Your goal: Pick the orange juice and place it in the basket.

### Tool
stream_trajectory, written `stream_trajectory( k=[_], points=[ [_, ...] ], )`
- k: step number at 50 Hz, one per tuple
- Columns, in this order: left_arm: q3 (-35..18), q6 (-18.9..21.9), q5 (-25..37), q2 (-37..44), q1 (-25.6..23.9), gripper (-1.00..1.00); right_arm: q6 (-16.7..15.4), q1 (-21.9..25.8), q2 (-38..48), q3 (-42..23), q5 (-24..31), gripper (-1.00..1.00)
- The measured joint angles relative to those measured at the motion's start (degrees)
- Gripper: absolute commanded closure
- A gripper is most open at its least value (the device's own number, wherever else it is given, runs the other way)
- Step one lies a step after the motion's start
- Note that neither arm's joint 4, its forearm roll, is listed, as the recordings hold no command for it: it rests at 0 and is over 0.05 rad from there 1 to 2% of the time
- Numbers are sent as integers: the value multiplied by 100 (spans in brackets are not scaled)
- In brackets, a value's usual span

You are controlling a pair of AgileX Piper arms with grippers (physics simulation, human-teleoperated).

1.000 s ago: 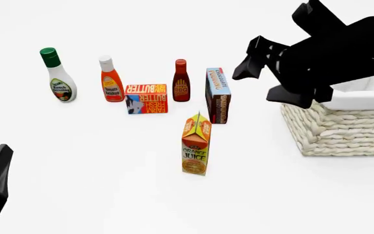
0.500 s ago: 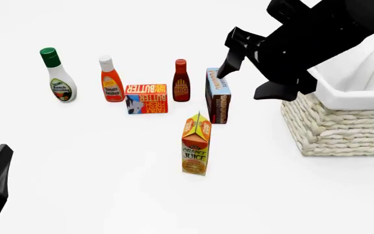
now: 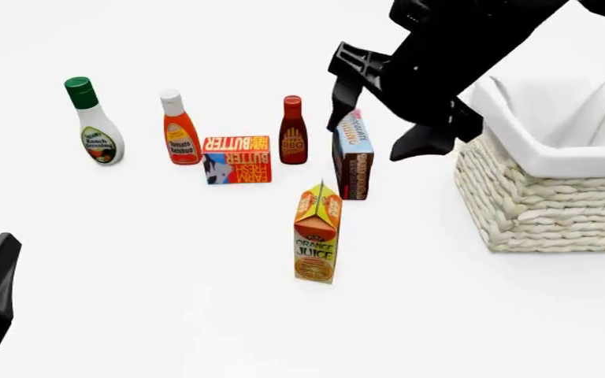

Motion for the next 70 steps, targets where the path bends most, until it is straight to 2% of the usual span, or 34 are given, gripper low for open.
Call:
stream_trajectory(
  k=[9,20,53,70],
  points=[
    [0,0,0,0,0,-100,-17,92,516,-364,406,-100],
    [0,0,0,0,0,-100,-94,86,853,-472,602,-100],
    [0,0,0,0,0,-100,-443,126,1439,-672,697,-100],
    [0,0,0,0,0,-100,-369,329,1579,-721,700,-100]
  ],
)
